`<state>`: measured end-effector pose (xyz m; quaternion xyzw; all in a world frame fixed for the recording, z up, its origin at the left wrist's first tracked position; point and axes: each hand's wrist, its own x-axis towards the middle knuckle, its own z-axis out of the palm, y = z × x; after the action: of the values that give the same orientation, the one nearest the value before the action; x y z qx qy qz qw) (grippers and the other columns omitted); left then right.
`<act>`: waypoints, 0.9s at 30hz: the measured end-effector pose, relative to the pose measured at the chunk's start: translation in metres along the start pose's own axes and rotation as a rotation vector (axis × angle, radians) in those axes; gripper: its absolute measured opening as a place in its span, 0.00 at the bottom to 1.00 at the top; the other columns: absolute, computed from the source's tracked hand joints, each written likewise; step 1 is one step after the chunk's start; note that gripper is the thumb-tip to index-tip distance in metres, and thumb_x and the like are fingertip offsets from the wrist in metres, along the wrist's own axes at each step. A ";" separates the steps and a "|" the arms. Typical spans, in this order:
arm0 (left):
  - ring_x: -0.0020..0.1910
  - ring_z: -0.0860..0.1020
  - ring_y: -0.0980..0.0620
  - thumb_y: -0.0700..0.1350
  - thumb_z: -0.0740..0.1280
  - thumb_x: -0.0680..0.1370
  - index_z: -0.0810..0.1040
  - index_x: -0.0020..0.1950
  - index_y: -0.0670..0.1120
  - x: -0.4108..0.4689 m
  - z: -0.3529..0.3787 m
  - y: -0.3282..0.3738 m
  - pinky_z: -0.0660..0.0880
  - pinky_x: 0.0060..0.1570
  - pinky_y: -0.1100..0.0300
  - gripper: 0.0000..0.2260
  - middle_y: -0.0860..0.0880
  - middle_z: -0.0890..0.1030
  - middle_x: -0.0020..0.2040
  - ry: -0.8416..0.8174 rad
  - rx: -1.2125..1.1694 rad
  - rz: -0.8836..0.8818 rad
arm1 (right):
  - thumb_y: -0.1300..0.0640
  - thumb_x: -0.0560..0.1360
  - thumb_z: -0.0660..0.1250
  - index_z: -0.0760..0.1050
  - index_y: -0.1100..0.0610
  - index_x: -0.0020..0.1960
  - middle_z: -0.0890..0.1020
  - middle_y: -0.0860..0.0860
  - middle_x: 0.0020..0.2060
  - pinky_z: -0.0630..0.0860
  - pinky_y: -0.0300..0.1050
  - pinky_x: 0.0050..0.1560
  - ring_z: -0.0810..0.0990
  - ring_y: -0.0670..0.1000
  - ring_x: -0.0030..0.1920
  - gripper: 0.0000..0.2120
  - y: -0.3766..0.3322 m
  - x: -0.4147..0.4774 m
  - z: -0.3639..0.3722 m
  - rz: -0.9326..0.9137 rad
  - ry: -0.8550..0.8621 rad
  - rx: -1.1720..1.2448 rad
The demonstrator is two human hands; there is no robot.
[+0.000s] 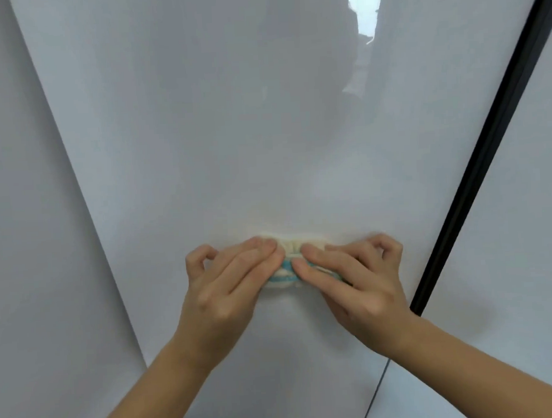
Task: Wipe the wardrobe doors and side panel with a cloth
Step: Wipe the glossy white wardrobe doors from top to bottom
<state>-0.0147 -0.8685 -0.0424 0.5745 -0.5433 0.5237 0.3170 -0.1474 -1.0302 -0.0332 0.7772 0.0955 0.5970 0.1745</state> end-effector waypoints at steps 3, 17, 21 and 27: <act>0.60 0.77 0.56 0.38 0.67 0.78 0.78 0.58 0.48 -0.050 -0.002 0.007 0.62 0.50 0.54 0.10 0.52 0.82 0.58 -0.137 -0.008 -0.033 | 0.64 0.74 0.70 0.78 0.50 0.58 0.83 0.46 0.54 0.65 0.51 0.50 0.79 0.49 0.43 0.15 -0.019 -0.038 0.012 -0.056 -0.113 0.037; 0.53 0.80 0.53 0.35 0.69 0.77 0.83 0.52 0.44 0.005 -0.045 -0.047 0.61 0.48 0.53 0.08 0.50 0.83 0.53 -0.056 0.209 -0.069 | 0.61 0.75 0.69 0.84 0.49 0.52 0.84 0.46 0.49 0.64 0.52 0.48 0.78 0.53 0.37 0.10 -0.029 0.067 0.034 -0.055 -0.009 0.012; 0.53 0.80 0.53 0.35 0.67 0.78 0.83 0.53 0.44 0.048 -0.061 -0.073 0.59 0.48 0.55 0.08 0.50 0.83 0.54 0.060 0.269 -0.093 | 0.62 0.76 0.67 0.85 0.50 0.52 0.84 0.47 0.49 0.63 0.52 0.48 0.78 0.54 0.39 0.11 -0.032 0.121 0.044 0.037 0.125 0.010; 0.53 0.79 0.52 0.36 0.64 0.80 0.82 0.52 0.43 -0.013 -0.047 -0.057 0.62 0.48 0.54 0.08 0.48 0.83 0.54 0.072 0.249 -0.242 | 0.63 0.75 0.69 0.84 0.50 0.53 0.84 0.47 0.51 0.64 0.52 0.45 0.77 0.53 0.38 0.11 -0.058 0.073 0.057 0.012 0.013 0.092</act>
<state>0.0298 -0.8085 -0.0308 0.6513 -0.3895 0.5653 0.3233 -0.0699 -0.9597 -0.0034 0.7809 0.1195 0.5982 0.1342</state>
